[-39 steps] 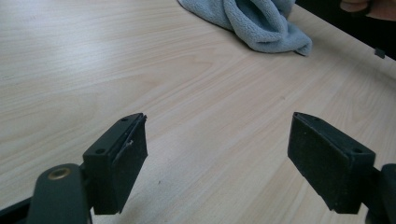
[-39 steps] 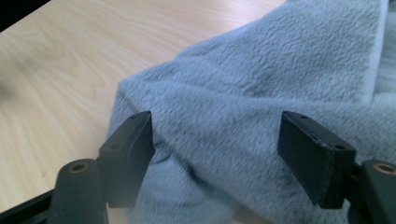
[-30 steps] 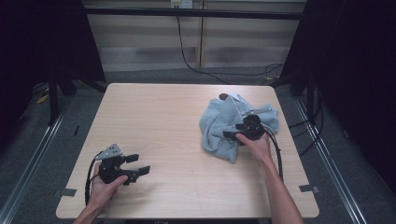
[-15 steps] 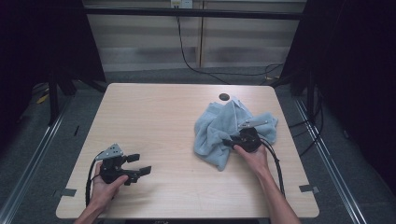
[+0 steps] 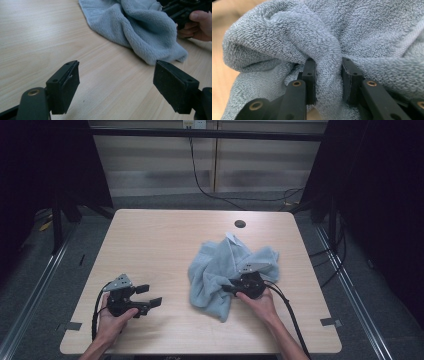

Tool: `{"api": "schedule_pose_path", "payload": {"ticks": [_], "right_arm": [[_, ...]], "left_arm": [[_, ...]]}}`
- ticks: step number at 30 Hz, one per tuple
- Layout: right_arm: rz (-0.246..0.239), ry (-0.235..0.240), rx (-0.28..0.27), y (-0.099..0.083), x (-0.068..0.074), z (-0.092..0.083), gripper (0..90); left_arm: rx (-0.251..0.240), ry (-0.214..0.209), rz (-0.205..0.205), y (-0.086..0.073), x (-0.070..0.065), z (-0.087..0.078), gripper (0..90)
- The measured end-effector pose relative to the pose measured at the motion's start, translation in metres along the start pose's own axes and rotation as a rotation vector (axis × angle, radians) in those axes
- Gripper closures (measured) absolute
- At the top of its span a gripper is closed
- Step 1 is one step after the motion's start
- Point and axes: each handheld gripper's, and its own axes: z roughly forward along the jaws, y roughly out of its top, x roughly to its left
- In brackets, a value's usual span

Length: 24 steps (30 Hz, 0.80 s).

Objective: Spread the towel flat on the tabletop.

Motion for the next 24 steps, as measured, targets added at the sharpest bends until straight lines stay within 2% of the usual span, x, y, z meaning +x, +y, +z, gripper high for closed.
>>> {"api": "schedule_pose_path", "payload": {"ticks": [3,4,6,7,8,9,11,13,14,15,18,20,21,23,24], "right_arm": [[-0.027,0.024,0.01,0.001,0.014,0.005,68.4],[-0.042,0.051,0.02,0.001,0.027,0.009,68.3],[-0.048,0.089,0.026,0.0,0.037,0.012,68.3],[-0.048,0.089,0.026,0.0,0.037,0.012,68.3],[-0.075,0.106,0.036,0.0,0.051,0.014,68.0],[-0.075,0.106,0.036,0.0,0.051,0.014,68.0],[-0.088,0.137,0.05,0.0,0.062,0.015,67.1],[-0.087,0.163,0.059,0.0,0.07,0.013,64.0],[-0.095,0.171,0.061,0.003,0.074,0.007,57.3],[-0.095,0.171,0.061,0.003,0.074,0.007,57.3],[-0.078,0.186,0.011,0.012,0.072,-0.013,52.0],[-0.06,0.157,0.002,0.014,0.068,-0.026,46.2],[-0.053,0.142,-0.005,0.014,0.064,-0.035,45.9],[-0.049,0.105,-0.022,0.014,0.055,-0.049,43.8],[-0.023,0.066,-0.065,0.016,0.041,-0.062,43.0]], "left_arm": [[-0.009,-0.002,-0.003,0.0,0.0,-0.001,20.9],[-0.014,-0.014,-0.007,0.0,0.0,-0.001,21.0],[-0.017,-0.024,-0.008,0.0,0.0,-0.002,22.2],[-0.018,-0.029,-0.011,0.0,0.0,-0.002,22.2],[-0.018,-0.03,-0.014,0.0,-0.001,-0.002,22.5],[-0.019,-0.031,-0.018,0.0,-0.001,-0.001,22.5],[-0.003,-0.047,-0.02,0.001,-0.004,-0.001,22.4],[-0.006,-0.047,-0.01,0.003,-0.011,-0.002,21.4],[-0.014,-0.052,0.003,0.005,-0.014,-0.003,22.1],[-0.01,-0.057,0.025,0.007,-0.017,-0.003,22.1],[0.0,-0.064,0.054,0.016,-0.021,0.0,22.4],[0.015,-0.042,0.102,0.028,-0.021,0.003,24.1],[0.015,-0.038,0.107,0.033,-0.021,0.004,27.8],[0.0,-0.038,0.097,0.043,-0.017,0.009,28.7],[-0.003,-0.051,0.082,0.048,-0.013,0.015,29.5]]}}
